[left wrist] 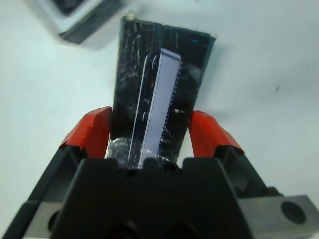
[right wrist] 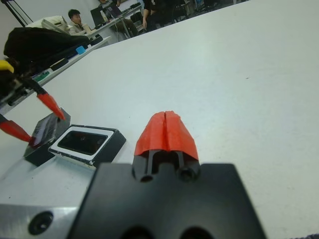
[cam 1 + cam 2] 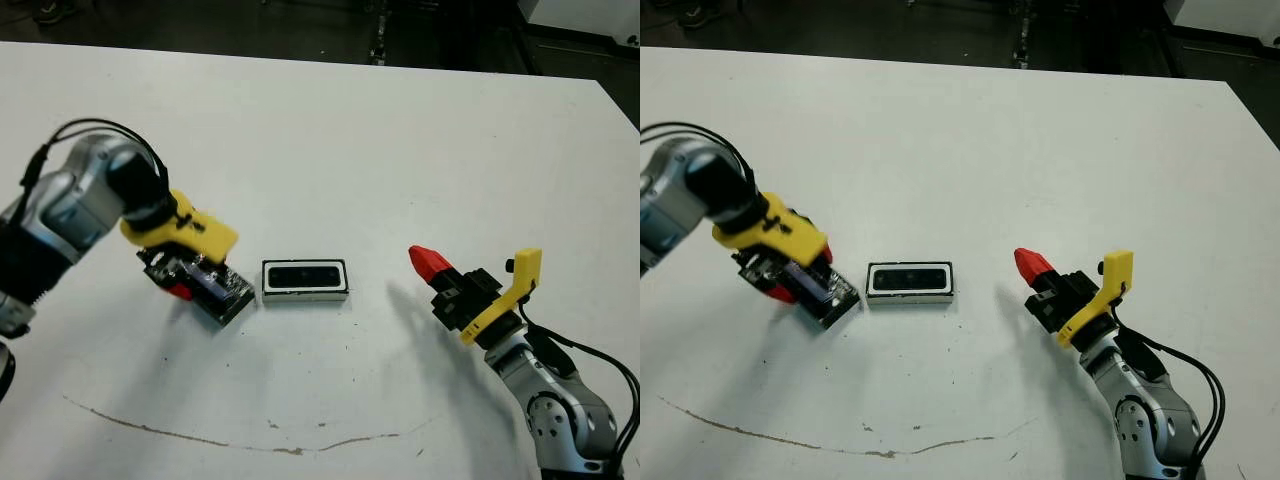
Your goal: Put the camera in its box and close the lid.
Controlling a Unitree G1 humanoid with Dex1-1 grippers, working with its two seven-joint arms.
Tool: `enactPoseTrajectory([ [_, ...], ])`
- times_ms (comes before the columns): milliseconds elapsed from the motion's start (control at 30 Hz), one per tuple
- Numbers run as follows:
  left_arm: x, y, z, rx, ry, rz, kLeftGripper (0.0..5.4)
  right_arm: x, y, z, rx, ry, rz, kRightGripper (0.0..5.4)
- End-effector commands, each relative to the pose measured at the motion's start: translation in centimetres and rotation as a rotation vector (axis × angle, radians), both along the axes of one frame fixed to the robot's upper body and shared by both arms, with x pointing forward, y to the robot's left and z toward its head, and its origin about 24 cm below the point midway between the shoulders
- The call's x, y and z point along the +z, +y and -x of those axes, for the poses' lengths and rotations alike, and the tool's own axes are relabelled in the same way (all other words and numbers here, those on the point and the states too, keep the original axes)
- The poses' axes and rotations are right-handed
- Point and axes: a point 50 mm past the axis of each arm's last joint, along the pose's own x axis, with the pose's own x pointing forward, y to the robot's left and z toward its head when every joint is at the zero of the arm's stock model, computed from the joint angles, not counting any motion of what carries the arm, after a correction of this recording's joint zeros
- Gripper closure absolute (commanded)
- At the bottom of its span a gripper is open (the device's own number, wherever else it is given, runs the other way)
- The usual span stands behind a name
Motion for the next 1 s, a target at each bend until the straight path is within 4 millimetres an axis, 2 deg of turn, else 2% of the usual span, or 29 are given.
enactPoseTrajectory([
  [33, 0.6, 0.8, -0.8, 0.092, 0.036, 0.041, 1.78, -0.3, -0.3, 0.1, -0.002, 0.012, 0.007, 5.4],
  [300, 0.8, 0.8, -1.1, 0.22, 0.102, 0.083, 1.78, -0.4, -0.3, 0.1, 0.001, 0.01, 0.017, 5.4],
  [700, 1.4, 0.8, -0.7, 0.315, 0.151, 0.114, 1.78, -0.6, -0.2, 0.3, -0.002, 0.024, 0.019, 5.4],
  [867, 1.2, 0.9, -0.6, 0.291, 0.153, 0.117, 1.78, -0.6, -0.1, 0.3, -0.004, 0.029, 0.026, 5.4],
  [933, 1.3, 0.8, -0.6, 0.224, 0.124, 0.111, 1.78, -0.6, -0.1, 0.3, -0.005, 0.033, 0.024, 5.4],
  [1000, 1.9, 0.2, -0.4, 0.114, 0.071, 0.103, 1.4, -0.7, -0.1, 0.3, -0.003, 0.032, 0.023, 5.4],
])
